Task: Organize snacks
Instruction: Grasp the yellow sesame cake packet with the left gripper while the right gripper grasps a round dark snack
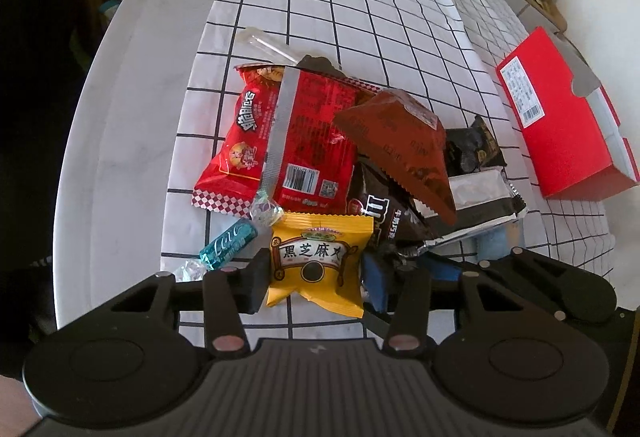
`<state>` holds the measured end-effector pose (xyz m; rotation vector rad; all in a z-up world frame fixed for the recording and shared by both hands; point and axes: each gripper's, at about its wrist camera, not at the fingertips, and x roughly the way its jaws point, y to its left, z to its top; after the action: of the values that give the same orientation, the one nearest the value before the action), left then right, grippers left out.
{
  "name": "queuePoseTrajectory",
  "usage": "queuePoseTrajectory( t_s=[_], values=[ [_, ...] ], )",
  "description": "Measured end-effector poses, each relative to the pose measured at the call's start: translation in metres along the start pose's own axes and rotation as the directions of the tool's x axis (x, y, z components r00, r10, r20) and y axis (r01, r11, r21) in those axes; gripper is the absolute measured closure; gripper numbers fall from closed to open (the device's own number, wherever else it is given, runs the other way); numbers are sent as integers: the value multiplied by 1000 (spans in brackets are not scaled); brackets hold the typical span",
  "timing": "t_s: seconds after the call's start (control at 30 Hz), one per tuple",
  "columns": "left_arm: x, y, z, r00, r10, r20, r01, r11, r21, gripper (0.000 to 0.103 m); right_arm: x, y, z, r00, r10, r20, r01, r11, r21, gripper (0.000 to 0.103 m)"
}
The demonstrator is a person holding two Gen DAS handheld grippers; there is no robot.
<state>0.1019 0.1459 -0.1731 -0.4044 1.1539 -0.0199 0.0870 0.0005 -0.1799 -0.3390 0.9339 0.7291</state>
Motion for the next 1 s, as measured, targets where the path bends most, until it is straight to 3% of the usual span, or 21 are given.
queuePoseTrajectory(
  t_s=[0.07, 0.2, 0.33, 0.37, 0.8, 1.0],
  values=[
    [0, 0, -1, 1000, 1, 1, -1, 1000, -2, 56, 0, -1, -1, 1000, 10, 12, -10, 1000, 1, 64],
    [-2, 1, -3, 1000, 5, 3, -5, 1000, -7, 56, -3, -6, -3, 999, 29, 27, -30, 999, 23, 70],
    [-4, 1, -5, 1000, 9, 5, -9, 1000, -12, 56, -8, -9, -6, 999, 33, 33, -34, 999, 30, 90],
    [-4, 1, -5, 1000, 11, 6, -11, 1000, -11, 56, -9, -11, -7, 999, 37, 31, -38, 999, 32, 91],
    [-23, 1, -13, 999, 14, 41, -14, 1000, -15, 56, -11, -21, -8, 999, 45, 19, -47, 993, 107, 89],
    [-30, 2, -14, 998, 15, 54, -15, 1000, -14, 56, -6, -21, -7, 998, 58, 33, -62, 989, 133, 81]
  ],
)
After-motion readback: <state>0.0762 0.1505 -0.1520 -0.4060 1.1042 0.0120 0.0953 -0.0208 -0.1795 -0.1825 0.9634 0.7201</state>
